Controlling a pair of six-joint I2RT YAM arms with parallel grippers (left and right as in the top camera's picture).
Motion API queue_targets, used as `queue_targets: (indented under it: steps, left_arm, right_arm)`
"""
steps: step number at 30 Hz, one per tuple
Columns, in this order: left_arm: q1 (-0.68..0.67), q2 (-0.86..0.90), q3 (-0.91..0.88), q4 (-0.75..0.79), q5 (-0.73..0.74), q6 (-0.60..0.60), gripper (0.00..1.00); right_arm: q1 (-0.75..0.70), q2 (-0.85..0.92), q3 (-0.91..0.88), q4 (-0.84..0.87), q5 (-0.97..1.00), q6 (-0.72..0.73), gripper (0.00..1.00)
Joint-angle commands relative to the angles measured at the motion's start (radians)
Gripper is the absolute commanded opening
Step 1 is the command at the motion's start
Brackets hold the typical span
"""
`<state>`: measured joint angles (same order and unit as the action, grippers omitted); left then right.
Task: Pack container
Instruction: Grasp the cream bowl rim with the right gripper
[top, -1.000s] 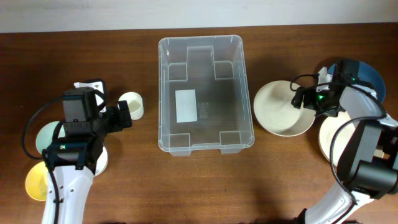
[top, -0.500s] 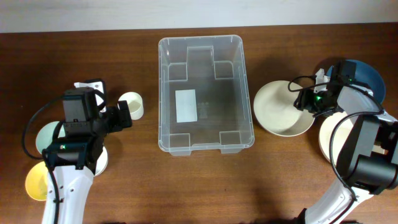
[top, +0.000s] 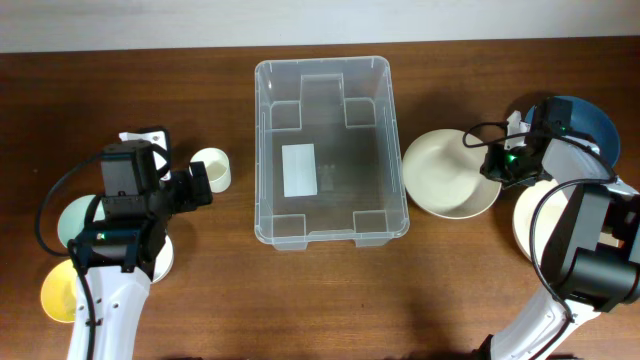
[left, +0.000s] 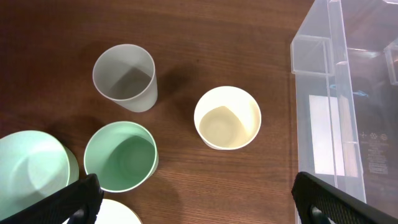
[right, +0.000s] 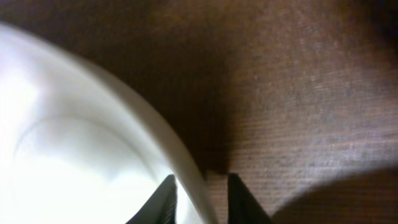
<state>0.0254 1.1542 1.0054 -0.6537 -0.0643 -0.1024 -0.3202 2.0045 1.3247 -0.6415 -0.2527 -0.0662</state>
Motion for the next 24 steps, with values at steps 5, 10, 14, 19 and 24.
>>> queue_targets:
  steps: [5,10,14,19,24]
  left_arm:
    - [-0.003,0.003,0.019,0.005,-0.011,-0.010,0.99]
    - [-0.003,0.003,0.018,0.005,-0.011,-0.010,0.99]
    - [-0.003,0.003,0.018,0.006,-0.011,-0.010,0.99]
    - [-0.003,0.003,0.019,0.006,-0.011,-0.010,1.00]
    - [-0.003,0.003,0.018,0.006,-0.011,-0.010,0.99]
  right_arm:
    - [0.000,0.016,0.003,0.003,-0.005,-0.004,0.04]
    - [0.000,0.016,0.003,0.008,-0.006,-0.004,0.04]
    - [-0.002,0.009,0.004,0.030,-0.018,0.079,0.04]
    - [-0.007,-0.033,0.054,0.033,-0.087,0.191,0.04]
    - [-0.007,-0.105,0.113,0.022,-0.083,0.296,0.04]
